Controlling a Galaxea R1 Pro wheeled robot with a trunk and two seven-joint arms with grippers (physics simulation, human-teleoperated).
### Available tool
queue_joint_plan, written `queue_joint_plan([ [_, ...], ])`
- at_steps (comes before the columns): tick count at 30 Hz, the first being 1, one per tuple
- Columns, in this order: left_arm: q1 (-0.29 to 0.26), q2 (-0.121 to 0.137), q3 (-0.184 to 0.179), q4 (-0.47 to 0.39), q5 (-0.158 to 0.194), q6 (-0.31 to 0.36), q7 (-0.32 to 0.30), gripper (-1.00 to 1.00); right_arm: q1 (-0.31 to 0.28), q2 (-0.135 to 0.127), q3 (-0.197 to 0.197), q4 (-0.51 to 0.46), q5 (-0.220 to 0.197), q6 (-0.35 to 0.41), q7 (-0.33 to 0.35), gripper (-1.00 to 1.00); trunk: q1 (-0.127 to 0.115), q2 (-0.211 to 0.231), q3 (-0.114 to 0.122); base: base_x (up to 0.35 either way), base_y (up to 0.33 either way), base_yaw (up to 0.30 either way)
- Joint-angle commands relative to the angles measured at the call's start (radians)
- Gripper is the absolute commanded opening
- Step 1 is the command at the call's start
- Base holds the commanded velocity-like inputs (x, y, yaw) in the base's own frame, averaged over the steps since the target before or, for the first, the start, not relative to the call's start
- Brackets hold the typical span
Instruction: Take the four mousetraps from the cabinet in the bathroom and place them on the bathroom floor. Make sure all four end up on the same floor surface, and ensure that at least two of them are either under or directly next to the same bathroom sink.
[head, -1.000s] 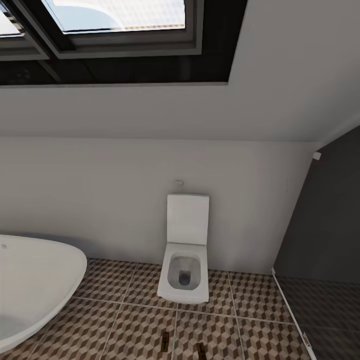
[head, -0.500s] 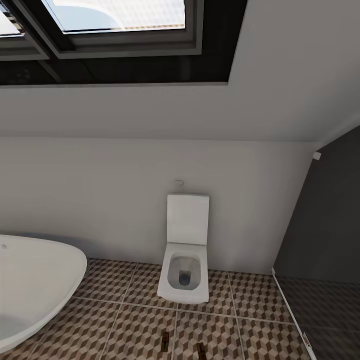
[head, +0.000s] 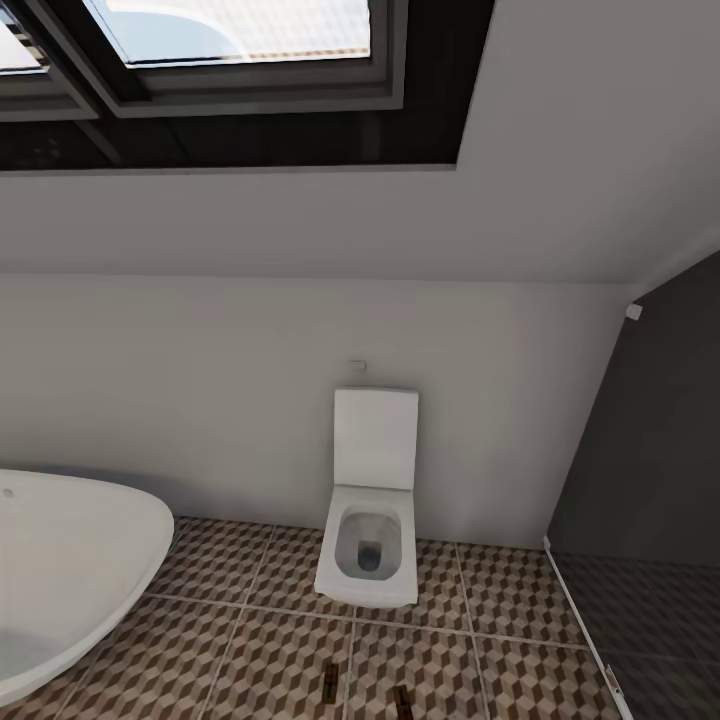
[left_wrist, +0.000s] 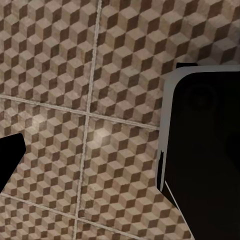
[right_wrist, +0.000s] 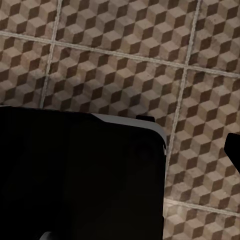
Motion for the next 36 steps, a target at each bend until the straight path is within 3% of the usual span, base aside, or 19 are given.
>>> queue_joint_plan([
  [1, -0.001, 0.000, -0.008, 0.001, 0.005, -0.003, 0.003, 1.00, -0.001, 0.000, 0.006, 0.001, -0.004, -0.003, -0.001, 1.00, 0.001, -0.002, -0.002, 0.000, 0.000, 0.000],
  [36, -0.001, 0.000, -0.009, 0.001, 0.005, -0.003, 0.003, 1.00, -0.001, 0.000, 0.006, 0.001, -0.004, -0.003, -0.002, 1.00, 0.001, -0.002, -0.002, 0.000, 0.000, 0.000],
])
